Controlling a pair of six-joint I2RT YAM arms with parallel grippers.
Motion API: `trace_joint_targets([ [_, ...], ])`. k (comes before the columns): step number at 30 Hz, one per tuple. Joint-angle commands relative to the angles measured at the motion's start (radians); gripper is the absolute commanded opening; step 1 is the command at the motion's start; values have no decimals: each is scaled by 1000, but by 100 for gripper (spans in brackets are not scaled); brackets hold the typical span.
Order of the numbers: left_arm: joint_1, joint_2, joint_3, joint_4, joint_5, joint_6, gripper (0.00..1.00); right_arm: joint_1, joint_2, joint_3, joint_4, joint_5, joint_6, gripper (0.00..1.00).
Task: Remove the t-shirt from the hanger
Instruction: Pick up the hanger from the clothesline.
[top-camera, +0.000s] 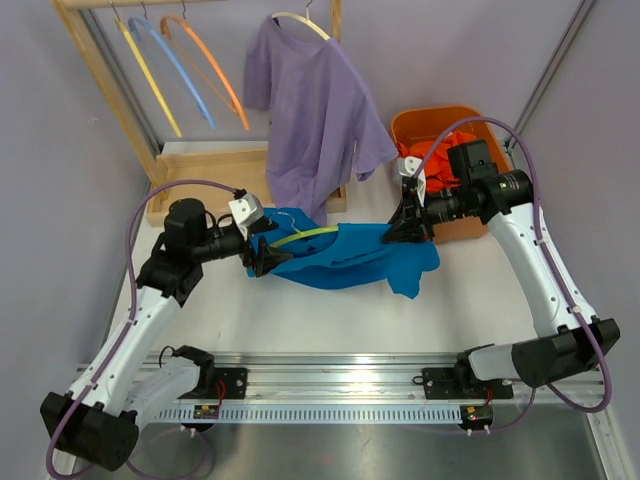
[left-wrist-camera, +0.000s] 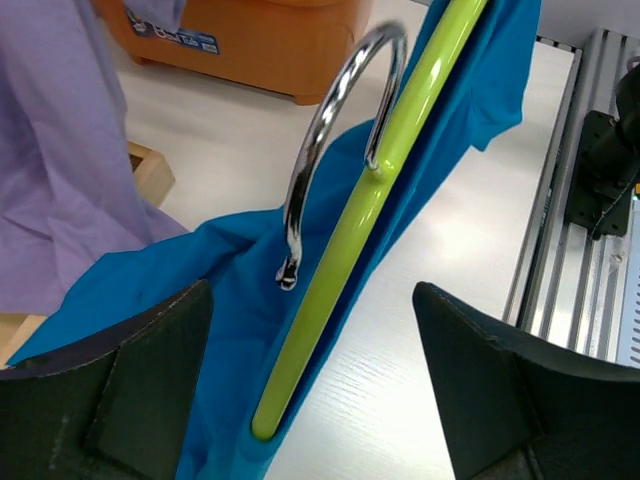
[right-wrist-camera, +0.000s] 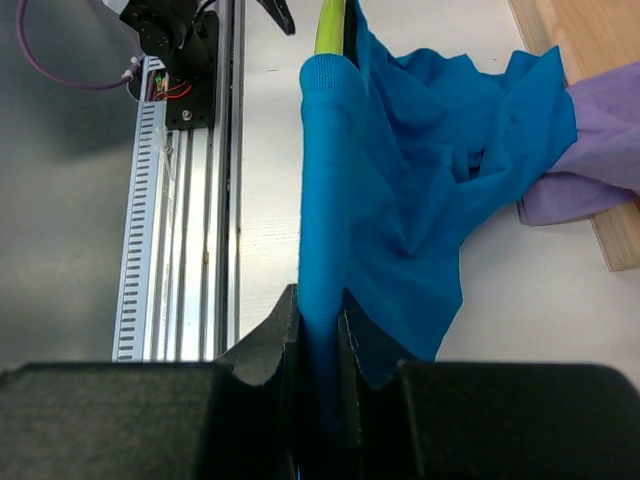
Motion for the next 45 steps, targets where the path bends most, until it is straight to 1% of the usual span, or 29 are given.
trace_joint_targets([
  [1,-1,26,63,10,90,80,81,0,13,80,-32,-128,-46,0],
  [4,-1,39,62,20,84,97,76,3,30,109,-59,-147,-63,0],
  [5,-1,45,63,25,87,97,69,5,33,111,-64,-150,-65,0],
  [7,-1,54,72,29,93,94,59,8,41,114,-67,-148,-65,0],
  [8,-1,57,75,29,96,90,50,8,44,114,-69,-150,-65,0],
  [11,-1,62,77,29,116,90,38,8,56,123,-67,-154,-62,0],
  [12,-1,60,78,22,121,88,29,9,63,125,-64,-157,-59,0],
  [14,-1,62,83,10,142,88,20,9,72,128,-43,-160,-28,0],
  [16,-4,54,83,-7,153,85,1,9,92,131,-4,-160,22,0],
  [18,-6,46,77,-12,148,47,0,8,107,129,46,-147,90,2],
  [19,-4,37,75,-12,136,19,0,8,115,126,107,-138,174,7],
  [20,-4,36,75,-15,90,-13,0,8,118,128,140,-125,213,12],
  [21,-4,33,84,-48,63,-65,0,9,127,128,169,-90,254,23],
  [23,-4,36,100,-101,-39,-105,0,9,133,137,252,-49,364,40],
  [24,-4,37,110,-148,-77,-158,0,9,139,141,275,-10,394,56],
  [25,-4,36,115,-173,-108,-171,0,8,144,160,298,14,438,60],
  [26,-4,29,115,-188,-164,-200,0,8,147,167,313,36,460,67],
  [28,-4,17,106,-214,-214,-272,0,8,147,187,373,138,535,80],
  [30,-4,-7,101,-237,-267,-324,0,8,147,204,398,229,561,82],
  [32,-4,-23,112,-260,-327,-355,0,8,152,241,405,245,589,83],
  [34,-6,-37,141,-308,-402,-392,0,22,173,297,354,225,612,79],
  [36,-7,-37,166,-358,-438,-421,0,106,194,331,271,275,594,77],
  [37,-7,-32,195,-374,-479,-438,0,136,193,318,269,296,595,76],
  [38,-9,-29,207,-395,-487,-452,0,211,187,301,278,356,604,74],
  [40,-13,-8,233,-414,-511,-501,0,284,176,252,324,437,633,73],
  [41,-16,0,253,-429,-513,-515,0,346,178,243,342,535,648,72],
  [43,-29,20,272,-441,-525,-557,0,402,204,238,398,631,702,73],
  [44,-33,25,284,-446,-525,-568,0,422,214,241,424,742,730,74],
  [45,-39,28,288,-448,-528,-590,0,471,242,244,468,827,806,76],
])
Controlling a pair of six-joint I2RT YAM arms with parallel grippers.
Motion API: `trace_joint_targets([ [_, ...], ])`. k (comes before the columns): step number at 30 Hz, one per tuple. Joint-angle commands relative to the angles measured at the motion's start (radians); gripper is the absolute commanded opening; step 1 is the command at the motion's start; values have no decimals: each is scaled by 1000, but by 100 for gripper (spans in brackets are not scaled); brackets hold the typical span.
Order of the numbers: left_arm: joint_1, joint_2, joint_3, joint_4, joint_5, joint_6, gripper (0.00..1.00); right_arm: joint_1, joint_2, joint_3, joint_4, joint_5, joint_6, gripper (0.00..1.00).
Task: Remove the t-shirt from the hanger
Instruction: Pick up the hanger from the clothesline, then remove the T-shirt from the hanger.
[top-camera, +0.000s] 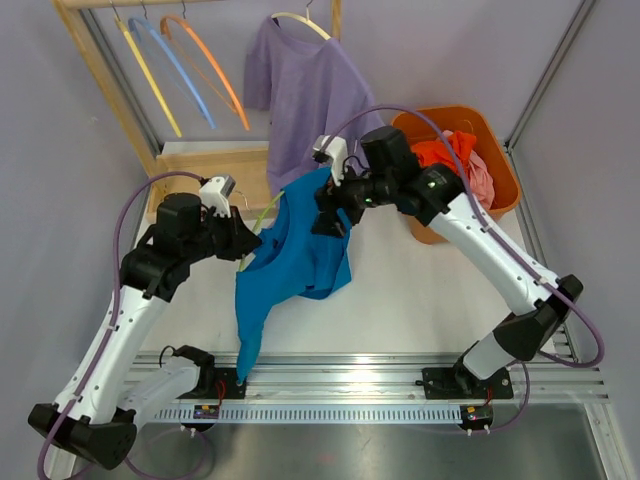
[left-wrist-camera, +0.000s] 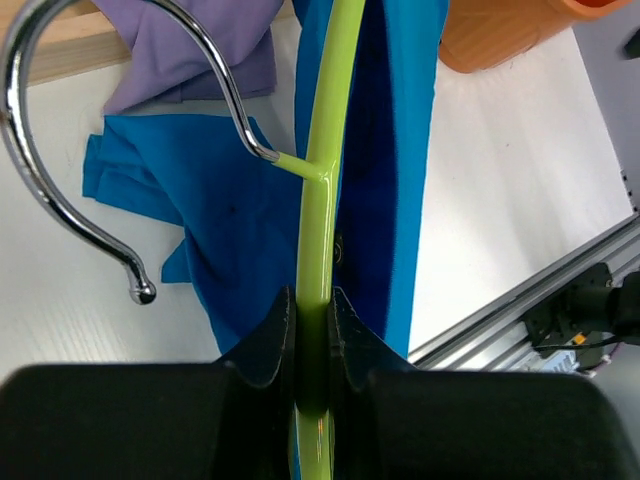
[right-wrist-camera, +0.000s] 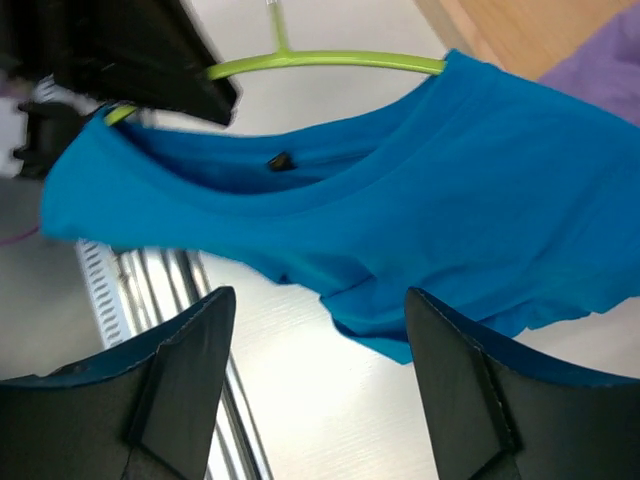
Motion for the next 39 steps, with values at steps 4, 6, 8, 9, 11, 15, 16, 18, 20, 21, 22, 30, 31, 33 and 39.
trace_joint_targets([
  [4,-76,24,82,12,-80,-142,0,130,132,94,145,534,253,76],
  [6,-98,27,83,10,-94,-157,0,138,165,117,157,548,290,75],
  [8,-111,27,79,18,-105,-168,0,166,186,140,165,593,300,74],
  [9,-117,28,77,19,-109,-171,0,175,208,154,156,600,303,73],
  [11,-122,28,73,27,-111,-176,0,193,227,157,148,628,307,67],
  [15,-123,24,71,25,-116,-177,0,198,249,153,136,660,295,52],
  [16,-122,21,68,25,-116,-177,0,198,245,145,142,668,291,43],
  [18,-123,18,62,24,-116,-176,0,198,239,137,166,697,262,30],
  [20,-123,12,53,30,-109,-174,0,196,250,145,166,729,248,21],
  [21,-123,8,50,32,-97,-172,0,192,259,150,177,740,240,9],
  [22,-123,4,48,32,-90,-169,0,187,265,156,177,746,240,3],
  [30,-132,-74,-15,-37,-1,-5,0,-32,337,316,206,711,244,0],
  [31,-132,-82,-22,-60,18,5,0,-82,344,335,208,706,244,0],
  [33,-134,-94,-33,-76,51,36,0,-123,353,375,217,697,234,0],
  [39,-140,-97,-35,-140,118,131,0,-209,299,279,380,755,156,0],
])
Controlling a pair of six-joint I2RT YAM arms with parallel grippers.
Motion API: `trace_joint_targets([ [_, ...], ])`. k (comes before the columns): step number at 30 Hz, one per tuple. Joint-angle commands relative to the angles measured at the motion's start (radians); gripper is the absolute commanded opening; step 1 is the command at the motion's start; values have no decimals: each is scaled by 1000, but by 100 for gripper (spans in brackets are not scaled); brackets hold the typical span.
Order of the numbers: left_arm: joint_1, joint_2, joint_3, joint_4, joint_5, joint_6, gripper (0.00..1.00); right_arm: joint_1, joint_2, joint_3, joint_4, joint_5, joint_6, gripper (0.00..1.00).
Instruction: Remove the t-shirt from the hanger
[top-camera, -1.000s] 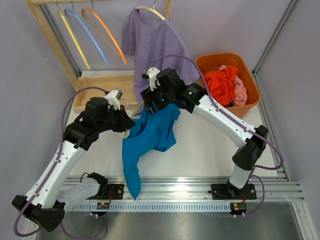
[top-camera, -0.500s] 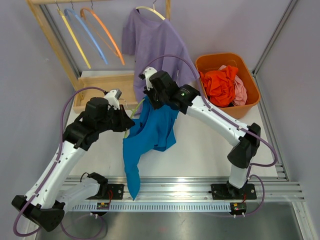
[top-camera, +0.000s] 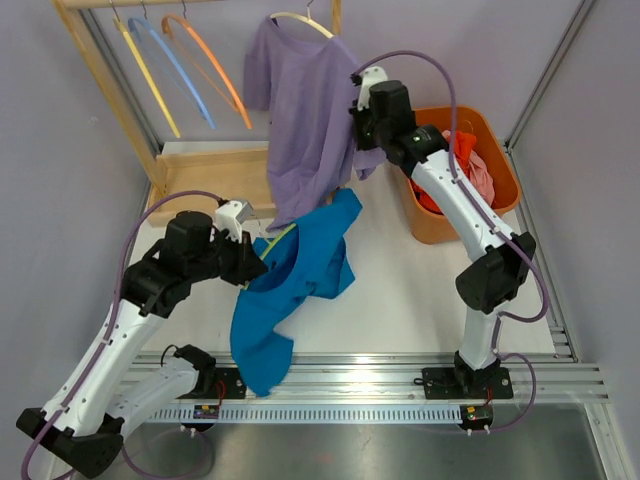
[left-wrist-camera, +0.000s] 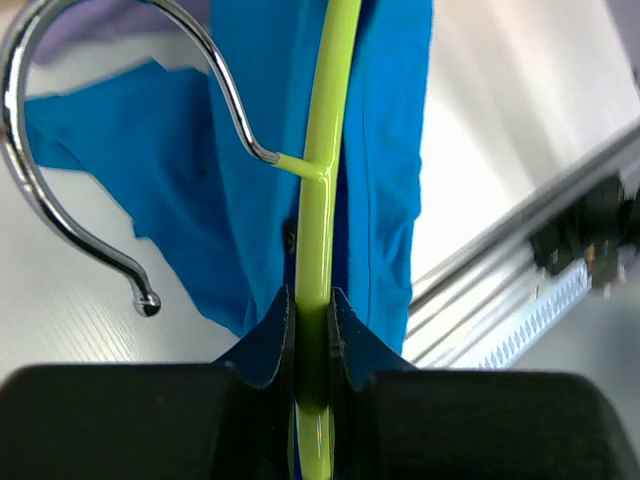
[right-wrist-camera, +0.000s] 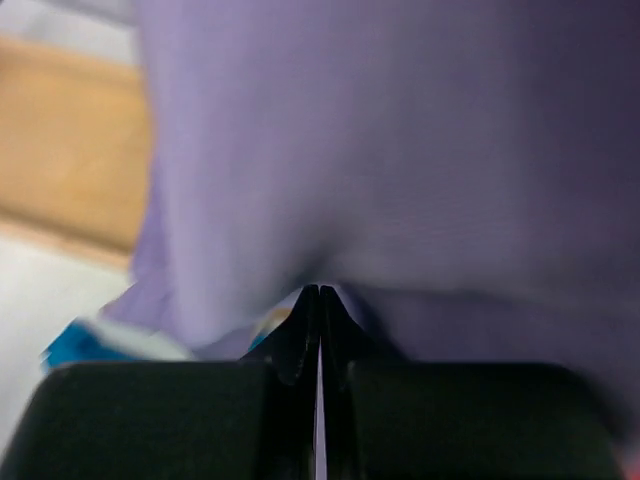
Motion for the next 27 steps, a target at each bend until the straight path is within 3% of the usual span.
trace_joint_targets([
  [1,-11,-33,9,-59,123,100,0,-55,-44,-22,144,109,-65,0],
  [3,-11,-43,17,-63,122,126,0,-79,-47,-57,140,110,-65,0],
  [5,-11,-52,32,-73,103,131,0,-101,-85,-83,129,11,-65,0],
  [6,-11,-49,39,-78,87,127,0,-119,-111,-121,96,-108,-95,0],
  [7,-11,-40,43,-79,77,122,0,-131,-145,-146,74,-478,-150,0],
  [8,-11,-33,46,-73,70,102,0,-135,-214,-170,13,-634,-295,0],
  [9,-11,-29,51,-49,48,90,0,-130,-246,-222,-12,-901,-348,4],
  [11,-11,-7,57,-26,34,50,0,-112,-311,-255,-104,-1049,-454,11],
  [15,-11,39,94,19,11,-13,0,6,-330,-249,-270,-1083,-531,26],
  [19,-11,48,97,104,97,-19,0,71,-320,-235,-403,-1155,-708,72],
  [20,-13,46,97,111,111,10,0,71,-320,-238,-455,-1179,-858,77],
  [23,-18,37,105,122,168,94,0,85,-305,-223,-518,-1215,-1069,85],
  [27,-60,46,132,123,228,229,0,124,-198,-44,-647,-1189,-1189,86],
])
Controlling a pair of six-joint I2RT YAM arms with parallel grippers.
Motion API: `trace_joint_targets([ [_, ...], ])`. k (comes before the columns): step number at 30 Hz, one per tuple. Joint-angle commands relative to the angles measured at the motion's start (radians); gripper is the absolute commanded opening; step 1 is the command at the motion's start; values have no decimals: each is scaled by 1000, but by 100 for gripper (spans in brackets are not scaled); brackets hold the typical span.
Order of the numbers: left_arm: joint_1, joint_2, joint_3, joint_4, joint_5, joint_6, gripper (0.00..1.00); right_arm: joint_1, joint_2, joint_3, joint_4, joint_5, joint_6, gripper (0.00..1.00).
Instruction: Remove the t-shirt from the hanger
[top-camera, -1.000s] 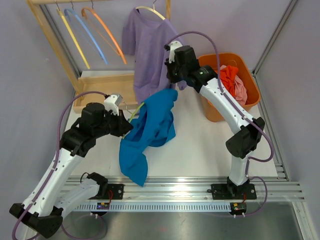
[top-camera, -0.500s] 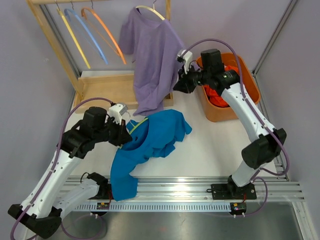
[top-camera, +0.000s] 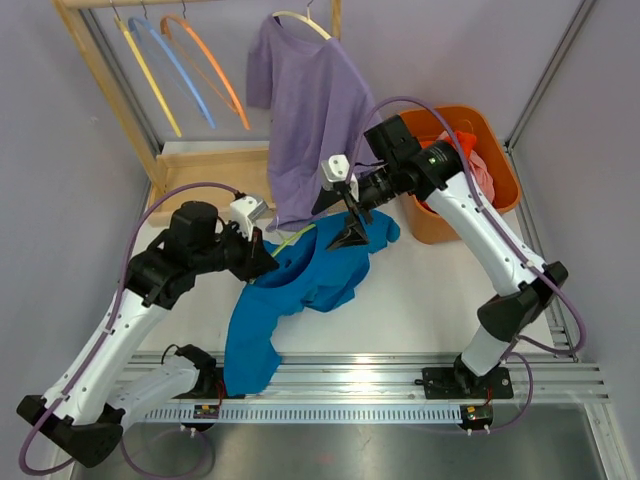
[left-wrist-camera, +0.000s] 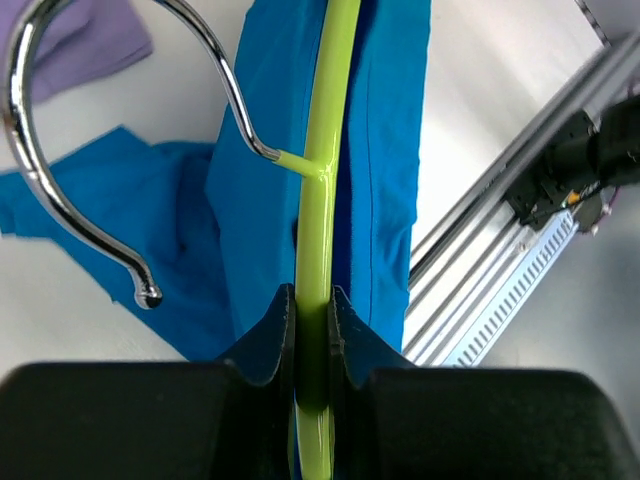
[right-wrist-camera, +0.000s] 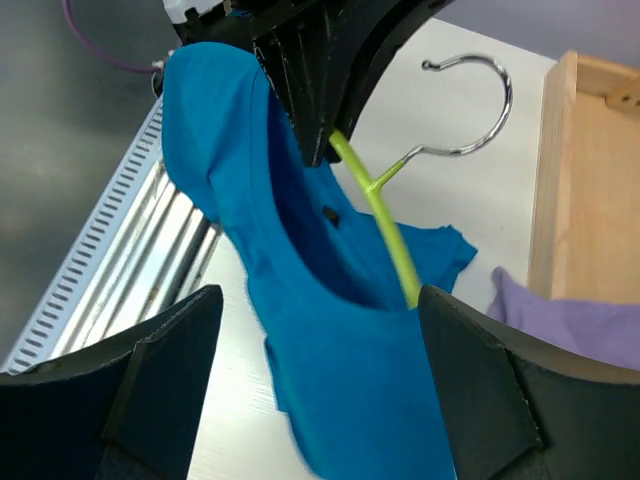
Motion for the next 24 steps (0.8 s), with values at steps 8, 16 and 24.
trace_joint_targets([
  [8,-141,78,200,44,-64,342,0,77,343,538,-505,-34,-229,80],
  [16,-156,101,234,36,-214,425,0,84,253,409,-388,15,-68,78],
  [24,-175,84,243,71,-227,484,0,108,265,340,-316,52,35,72],
])
